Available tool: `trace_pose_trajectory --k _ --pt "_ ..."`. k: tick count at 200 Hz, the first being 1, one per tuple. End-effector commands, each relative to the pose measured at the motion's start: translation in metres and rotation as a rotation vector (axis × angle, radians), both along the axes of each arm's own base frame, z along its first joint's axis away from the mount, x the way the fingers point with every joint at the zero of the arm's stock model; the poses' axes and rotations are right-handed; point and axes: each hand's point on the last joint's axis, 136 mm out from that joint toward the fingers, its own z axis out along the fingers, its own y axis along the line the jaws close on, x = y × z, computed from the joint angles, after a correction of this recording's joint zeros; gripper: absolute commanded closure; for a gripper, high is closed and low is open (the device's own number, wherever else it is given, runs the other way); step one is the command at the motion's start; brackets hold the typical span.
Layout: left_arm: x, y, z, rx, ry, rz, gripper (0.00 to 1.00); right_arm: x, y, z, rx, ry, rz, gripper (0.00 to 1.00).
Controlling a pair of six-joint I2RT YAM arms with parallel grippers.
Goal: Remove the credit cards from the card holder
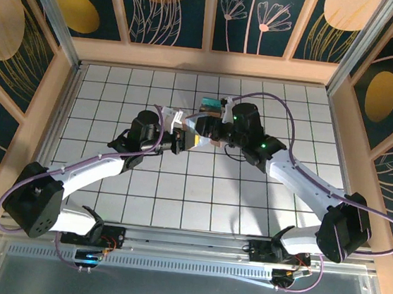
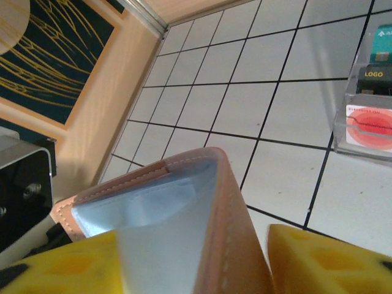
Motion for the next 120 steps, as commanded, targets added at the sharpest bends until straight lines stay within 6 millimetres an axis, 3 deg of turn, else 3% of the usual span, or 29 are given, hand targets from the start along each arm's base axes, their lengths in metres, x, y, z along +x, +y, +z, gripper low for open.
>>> trace_pose_trajectory --k 1,44,120 --pt "-0.008 -0.008 0.020 -0.062 -0.053 -0.063 0.76 0.009 -0.006 -0.003 0.000 0.017 -0.057 0.59" --pt "-0.014 -0.008 0.023 -0.092 -0.038 -0.079 0.60 0.007 -0.015 -0.002 0.090 0.039 -0.056 0.83" --pt "-0.019 0.001 0.029 -0.105 -0.056 -0.047 0.42 0.002 -0.023 0.003 0.163 0.041 -0.029 0.95"
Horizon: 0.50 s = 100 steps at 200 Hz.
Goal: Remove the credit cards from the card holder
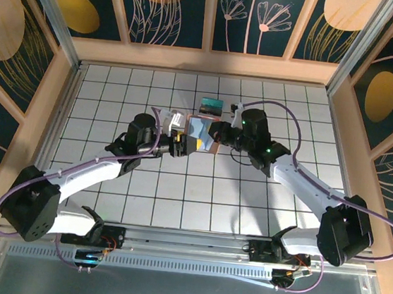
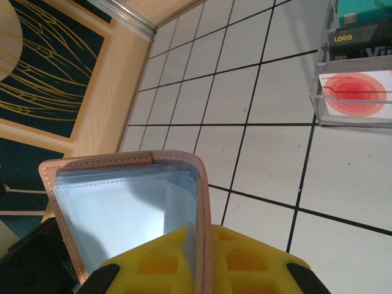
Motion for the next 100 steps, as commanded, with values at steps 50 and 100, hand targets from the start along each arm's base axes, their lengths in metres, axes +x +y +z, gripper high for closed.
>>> trace_pose_trajectory --k 50,100 --pt "-0.002 0.008 0.029 -0.048 -0.092 0.035 0.52 -0.002 -0.004 0.026 0.060 -0.076 0.009 0.97" --pt "0.001 0.014 0.033 -0.047 -0.104 0.074 0.52 -0.003 -0.006 0.028 0.058 -0.083 0.007 0.99"
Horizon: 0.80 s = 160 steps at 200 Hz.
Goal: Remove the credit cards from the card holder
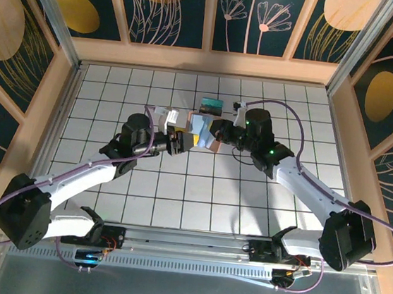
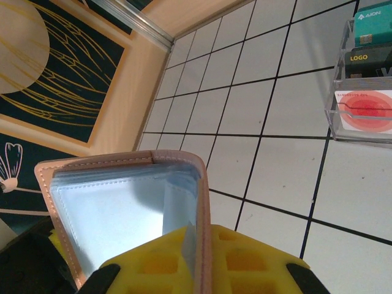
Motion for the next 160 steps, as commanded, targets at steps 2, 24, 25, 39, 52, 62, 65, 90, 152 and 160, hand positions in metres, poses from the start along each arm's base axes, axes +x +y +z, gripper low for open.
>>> trace_pose_trajectory --k 2,24,25,39,52,62,65,90,152,160 --pt "0.0005 0.0058 0.0096 -0.017 -0.038 0.027 0.52 -0.0011 -0.0032 0.0119 0.026 -0.044 0.003 0.99" --pt "0.0008 0.0098 0.0104 -0.025 -0.037 0.040 0.58 -0.0017 -0.0034 0.0116 0.027 -0.044 0.004 1.00" --pt "0.0010 0.0100 0.0102 -0.025 -0.037 0.041 0.58 -0.0017 -0.0034 0.0121 0.028 -0.045 0.004 1.00" --pt "0.0006 0.0113 0.0106 -0.029 -0.038 0.045 0.63 -0.0012 -0.0036 0.0126 0.028 -0.048 0.003 1.00" --pt "0.0012 0.0123 0.0101 -0.030 -0.038 0.049 0.66 -0.0014 -0.0027 0.0137 0.033 -0.049 0.007 1.00" --pt "0.0018 0.0120 0.0085 -0.030 -0.033 0.049 0.67 -0.0018 -0.0022 0.0144 0.036 -0.049 0.010 1.00" --pt "0.0023 0.0121 0.0088 -0.031 -0.033 0.050 0.68 -0.0019 -0.0019 0.0150 0.038 -0.050 0.012 1.00" --pt "0.0037 0.0104 0.0063 -0.030 -0.026 0.045 0.77 -0.0026 -0.0008 0.0177 0.044 -0.055 0.019 1.00" --pt "0.0036 0.0075 0.0114 -0.048 -0.033 0.030 0.99 -0.0038 0.0002 0.0164 0.047 -0.052 0.026 1.00" --pt "0.0040 0.0074 0.0124 -0.052 -0.033 0.031 1.00 -0.0043 0.0012 0.0168 0.051 -0.053 0.033 0.98"
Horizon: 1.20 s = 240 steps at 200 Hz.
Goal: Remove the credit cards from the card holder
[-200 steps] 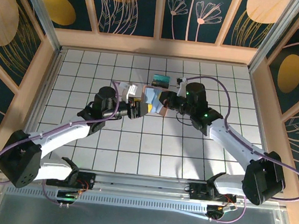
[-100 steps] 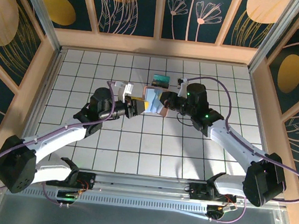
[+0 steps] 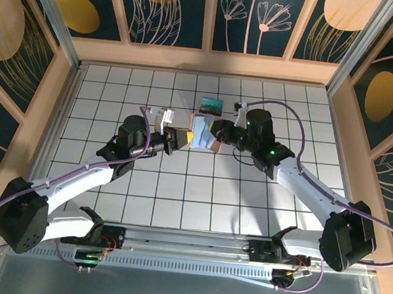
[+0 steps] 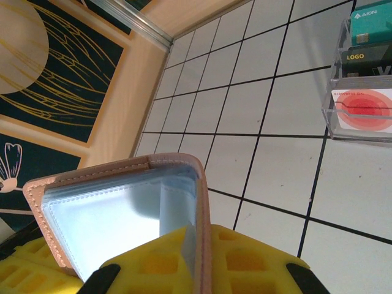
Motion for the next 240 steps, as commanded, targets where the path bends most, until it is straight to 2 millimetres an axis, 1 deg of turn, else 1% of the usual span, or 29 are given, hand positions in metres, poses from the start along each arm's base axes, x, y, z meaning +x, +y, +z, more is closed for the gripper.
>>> trace_pose_trajectory --k 1,13,38,55,70,82,100,130,163,183,206,227,240 --pt "0.002 -0.002 0.013 -0.038 -0.041 -0.013 1.00 -0.004 0.003 0.018 0.048 -0.054 0.032 0.98" --pt "0.001 -0.003 0.015 -0.043 -0.042 -0.015 1.00 -0.006 0.005 0.020 0.053 -0.062 0.047 0.92" --pt "0.001 -0.003 0.016 -0.053 -0.042 -0.018 1.00 -0.010 0.011 0.023 0.050 -0.081 0.073 0.72" --pt "0.001 -0.004 0.017 -0.061 -0.040 -0.023 1.00 -0.013 0.016 0.025 0.048 -0.093 0.095 0.61" --pt "0.001 -0.005 0.020 -0.070 -0.042 -0.030 1.00 -0.015 0.020 0.027 0.049 -0.106 0.114 0.50" --pt "0.000 -0.007 0.021 -0.075 -0.044 -0.038 1.00 -0.016 0.023 0.028 0.048 -0.112 0.127 0.43" --pt "-0.001 -0.008 0.021 -0.080 -0.041 -0.052 1.00 -0.017 0.027 0.030 0.047 -0.116 0.143 0.37" --pt "-0.002 -0.012 0.023 -0.086 -0.039 -0.072 1.00 -0.018 0.034 0.030 0.042 -0.116 0.165 0.34" --pt "-0.001 -0.014 0.023 -0.093 -0.034 -0.082 1.00 -0.018 0.040 0.030 0.033 -0.119 0.183 0.29" --pt "-0.002 -0.015 0.024 -0.100 -0.034 -0.089 1.00 -0.018 0.042 0.029 0.027 -0.118 0.188 0.29" --pt "-0.004 -0.015 0.026 -0.105 -0.039 -0.097 1.00 -0.017 0.041 0.026 0.020 -0.111 0.181 0.35" --pt "-0.004 -0.014 0.027 -0.105 -0.044 -0.094 1.00 -0.015 0.040 0.025 0.012 -0.109 0.168 0.46" --pt "-0.005 -0.014 0.027 -0.106 -0.046 -0.097 1.00 -0.014 0.038 0.024 0.005 -0.107 0.158 0.47"
